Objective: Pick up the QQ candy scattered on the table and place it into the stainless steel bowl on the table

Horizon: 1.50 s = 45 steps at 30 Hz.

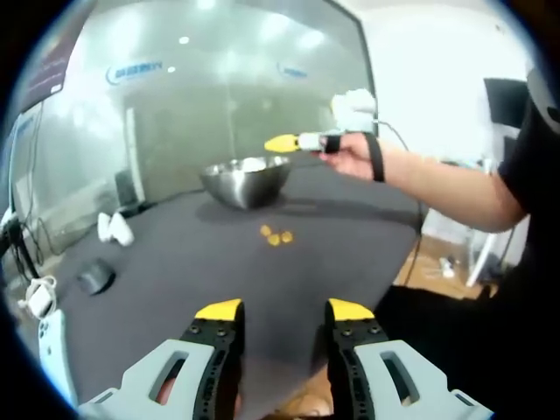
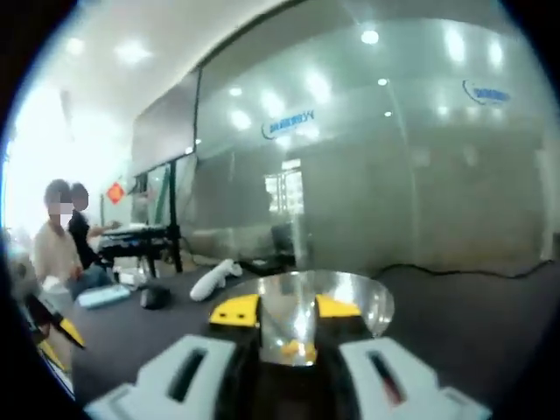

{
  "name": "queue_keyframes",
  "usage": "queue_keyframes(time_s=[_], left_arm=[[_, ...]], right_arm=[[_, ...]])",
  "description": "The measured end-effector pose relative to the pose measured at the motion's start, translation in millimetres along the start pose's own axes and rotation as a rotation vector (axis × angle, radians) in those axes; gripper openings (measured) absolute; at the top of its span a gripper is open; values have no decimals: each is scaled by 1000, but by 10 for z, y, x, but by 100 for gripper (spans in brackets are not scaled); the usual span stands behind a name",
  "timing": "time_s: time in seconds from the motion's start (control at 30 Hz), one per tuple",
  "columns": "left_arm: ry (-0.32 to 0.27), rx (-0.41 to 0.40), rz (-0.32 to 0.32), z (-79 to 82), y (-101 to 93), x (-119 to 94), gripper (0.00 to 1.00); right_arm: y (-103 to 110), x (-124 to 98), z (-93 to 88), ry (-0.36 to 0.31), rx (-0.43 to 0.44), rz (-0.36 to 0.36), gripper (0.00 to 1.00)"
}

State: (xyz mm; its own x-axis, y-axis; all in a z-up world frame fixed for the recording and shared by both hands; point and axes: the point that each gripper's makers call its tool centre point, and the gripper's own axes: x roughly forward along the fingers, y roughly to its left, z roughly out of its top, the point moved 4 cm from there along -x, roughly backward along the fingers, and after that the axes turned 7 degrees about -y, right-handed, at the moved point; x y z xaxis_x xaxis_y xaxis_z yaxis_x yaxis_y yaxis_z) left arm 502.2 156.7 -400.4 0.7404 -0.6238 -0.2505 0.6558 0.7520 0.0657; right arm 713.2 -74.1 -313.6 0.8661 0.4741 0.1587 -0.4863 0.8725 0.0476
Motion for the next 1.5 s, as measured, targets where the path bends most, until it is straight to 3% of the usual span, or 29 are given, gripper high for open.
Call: queue_keyframes(time_s=[0.1, 0.17, 0.27, 0.37, 0.47, 0.53, 0.73, 0.9, 1.13, 1.33, 1.5], left_arm=[[2, 1, -2, -7, -10, -9, 38], [3, 3, 0, -7, -11, -17, 38], [-2, 0, -6, 10, -9, -45, 38], [-7, -4, -3, 24, 7, -55, 38], [-7, 3, -3, 30, 21, -65, 38], [-7, 6, 0, 29, 34, -68, 38], [-5, 7, 2, 27, 37, -60, 38], [-4, 12, -6, 32, 8, -51, 38], [7, 13, -3, 2, 1, -56, 38], [9, 12, -1, -4, -13, -56, 38], [12, 8, 3, -19, -6, -68, 38]], right_arm=[[46, -140, 29, -1, 21, 14, 23], [185, -302, -21, 22, -8, 73, 22], [426, -581, -174, 77, -57, 208, 22], [643, -857, -350, 117, 8, 306, 22], [699, -1032, -494, 156, -59, 337, 22], [737, -1114, -559, 184, -57, 371, 22], [682, -1136, -645, 218, -62, 392, 22], [777, -1103, -739, 259, -79, 440, 23], [907, -894, -879, 310, -85, 488, 22], [1141, -703, -980, 360, -102, 511, 22], [1193, -628, -1054, 397, -83, 501, 21]])
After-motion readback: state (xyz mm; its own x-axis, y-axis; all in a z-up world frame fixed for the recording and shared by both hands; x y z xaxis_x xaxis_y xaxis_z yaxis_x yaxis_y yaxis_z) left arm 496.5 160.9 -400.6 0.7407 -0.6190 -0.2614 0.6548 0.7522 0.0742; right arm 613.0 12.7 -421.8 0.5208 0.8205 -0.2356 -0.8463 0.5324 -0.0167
